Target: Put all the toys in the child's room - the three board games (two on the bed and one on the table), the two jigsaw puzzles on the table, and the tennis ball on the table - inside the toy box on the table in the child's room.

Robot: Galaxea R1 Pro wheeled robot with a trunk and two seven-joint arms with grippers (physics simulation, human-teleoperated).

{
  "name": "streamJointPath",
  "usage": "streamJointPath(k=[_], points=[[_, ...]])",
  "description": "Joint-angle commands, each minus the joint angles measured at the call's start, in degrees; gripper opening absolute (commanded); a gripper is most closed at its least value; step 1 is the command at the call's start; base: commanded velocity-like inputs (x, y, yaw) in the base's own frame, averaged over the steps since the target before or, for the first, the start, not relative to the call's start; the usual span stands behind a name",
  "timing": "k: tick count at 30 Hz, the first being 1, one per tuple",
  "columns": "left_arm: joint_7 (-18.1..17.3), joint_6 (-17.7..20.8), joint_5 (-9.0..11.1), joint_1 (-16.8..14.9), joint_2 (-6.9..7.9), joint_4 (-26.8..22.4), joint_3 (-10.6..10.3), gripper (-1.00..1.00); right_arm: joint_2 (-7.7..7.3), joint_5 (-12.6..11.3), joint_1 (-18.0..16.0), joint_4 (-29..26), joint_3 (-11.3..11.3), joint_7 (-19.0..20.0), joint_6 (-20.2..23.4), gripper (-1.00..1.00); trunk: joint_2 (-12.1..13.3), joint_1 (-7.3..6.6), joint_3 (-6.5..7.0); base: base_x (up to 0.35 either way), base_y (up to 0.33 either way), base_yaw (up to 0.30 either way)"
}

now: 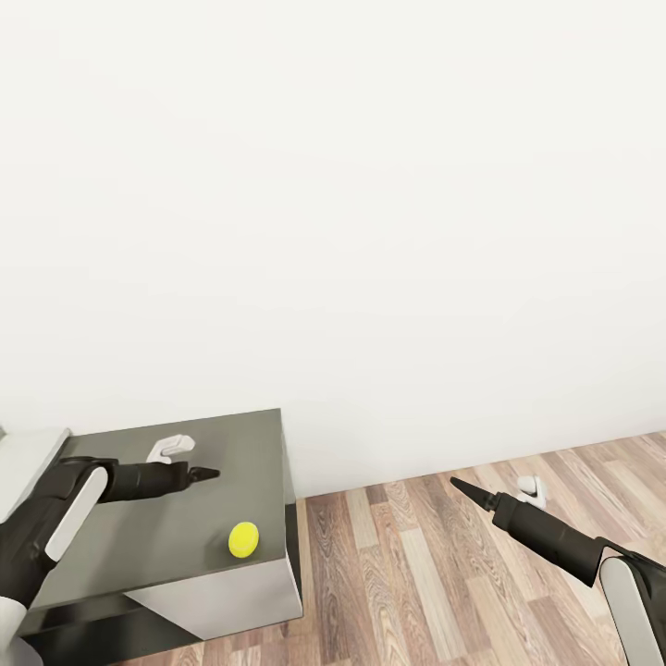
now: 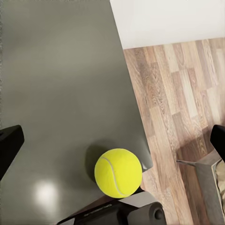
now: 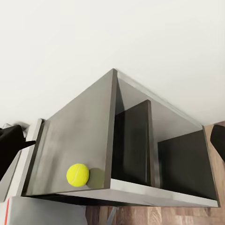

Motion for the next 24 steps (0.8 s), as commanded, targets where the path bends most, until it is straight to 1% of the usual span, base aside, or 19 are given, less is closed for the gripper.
streamJointPath(k=[1,7,11,15,19,24], points=[[-0.29,0.18,-0.08,-0.06,0.13,-0.02,-0.05,1.00,0.00,0.01,-0.05,-0.02,-0.06,0.19,0.29,1.00,-0.11,0.03,-0.11,-0.002,0.000,-0.001],[-1.63,0.16,0.33,-0.01,1.00,-0.02,-0.06,1.00,0.00,0.01,-0.05,-0.02,-0.06,0.18,0.29,1.00,-0.11,0.03,-0.11,-0.068,0.000,0.000],[-4.81,0.10,0.23,0.02,1.30,0.00,-0.05,1.00,-0.01,0.01,-0.05,-0.01,-0.06,0.18,0.29,1.00,-0.11,0.03,-0.11,-0.156,0.000,0.000],[-8.04,-0.03,-0.10,0.03,1.44,0.11,-0.04,1.00,-0.02,0.01,-0.05,-0.01,-0.06,0.19,0.29,1.00,-0.11,0.03,-0.11,-0.061,0.000,0.000],[-9.20,-0.19,-0.22,0.08,1.50,0.17,-0.04,1.00,0.00,0.01,-0.05,-0.01,-0.06,0.19,0.29,1.00,-0.11,0.03,-0.11,-0.022,0.000,0.000],[-9.86,-0.39,-0.27,0.36,1.53,0.23,-0.04,1.00,-0.02,0.01,-0.05,-0.01,-0.06,0.20,0.29,1.00,-0.11,0.03,-0.11,-0.007,0.000,0.000]])
